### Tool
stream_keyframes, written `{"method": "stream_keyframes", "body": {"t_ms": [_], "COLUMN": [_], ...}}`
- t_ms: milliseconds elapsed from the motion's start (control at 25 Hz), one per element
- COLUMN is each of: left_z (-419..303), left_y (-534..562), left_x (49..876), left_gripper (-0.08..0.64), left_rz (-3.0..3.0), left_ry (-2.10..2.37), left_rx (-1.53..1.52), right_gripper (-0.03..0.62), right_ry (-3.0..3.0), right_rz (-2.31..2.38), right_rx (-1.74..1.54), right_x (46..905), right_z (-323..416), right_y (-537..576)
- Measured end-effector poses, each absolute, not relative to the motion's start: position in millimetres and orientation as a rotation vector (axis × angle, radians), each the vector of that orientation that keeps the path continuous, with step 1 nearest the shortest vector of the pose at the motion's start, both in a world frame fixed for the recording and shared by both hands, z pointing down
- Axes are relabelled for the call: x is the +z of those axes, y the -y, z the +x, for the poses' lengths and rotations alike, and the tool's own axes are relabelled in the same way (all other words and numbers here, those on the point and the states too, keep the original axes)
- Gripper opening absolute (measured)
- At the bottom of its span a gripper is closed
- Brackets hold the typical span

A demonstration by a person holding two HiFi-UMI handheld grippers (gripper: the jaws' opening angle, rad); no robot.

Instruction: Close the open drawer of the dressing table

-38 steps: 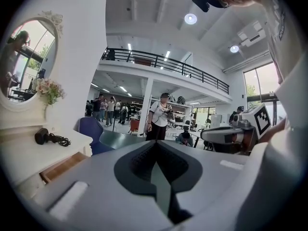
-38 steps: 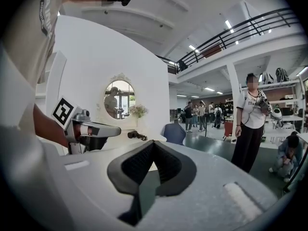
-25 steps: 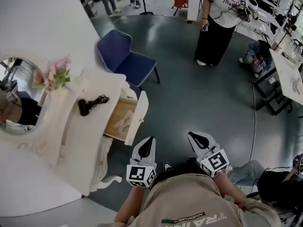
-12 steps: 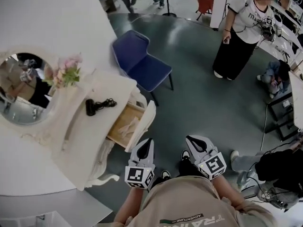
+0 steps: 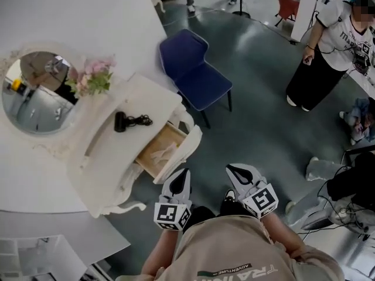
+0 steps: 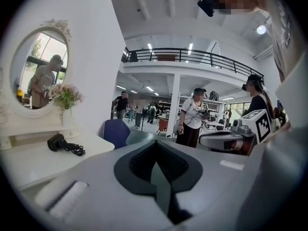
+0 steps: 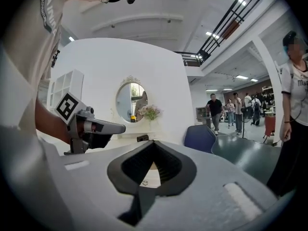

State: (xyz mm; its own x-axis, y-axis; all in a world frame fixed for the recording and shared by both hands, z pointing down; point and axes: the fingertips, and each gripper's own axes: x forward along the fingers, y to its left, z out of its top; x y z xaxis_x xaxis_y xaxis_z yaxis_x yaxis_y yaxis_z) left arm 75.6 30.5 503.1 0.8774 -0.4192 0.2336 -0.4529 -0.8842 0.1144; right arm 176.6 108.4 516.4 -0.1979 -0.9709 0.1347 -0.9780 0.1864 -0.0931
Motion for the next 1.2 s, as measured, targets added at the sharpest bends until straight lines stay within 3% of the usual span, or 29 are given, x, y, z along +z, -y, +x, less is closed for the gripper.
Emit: {"method": "stream_keyframes", "body": {"t_ms": [560, 1200], "left_z": [73, 25], "left_y": [6, 109], "left_x": [511, 498], "left_gripper": [0.017, 0.017], "left_rz": [2.794, 2.768], "left_ry": [0.901, 1.021], "left_rx": [0.304, 0.199], "right_gripper": [0.003, 0.002], "right_ry": [2.493, 2.538], "right_rz": [1.686, 1.538], "right_rx": [0.302, 0.265], "right_x": [547, 518], "right_z": [182, 141], "right_y": [-53, 66]}}
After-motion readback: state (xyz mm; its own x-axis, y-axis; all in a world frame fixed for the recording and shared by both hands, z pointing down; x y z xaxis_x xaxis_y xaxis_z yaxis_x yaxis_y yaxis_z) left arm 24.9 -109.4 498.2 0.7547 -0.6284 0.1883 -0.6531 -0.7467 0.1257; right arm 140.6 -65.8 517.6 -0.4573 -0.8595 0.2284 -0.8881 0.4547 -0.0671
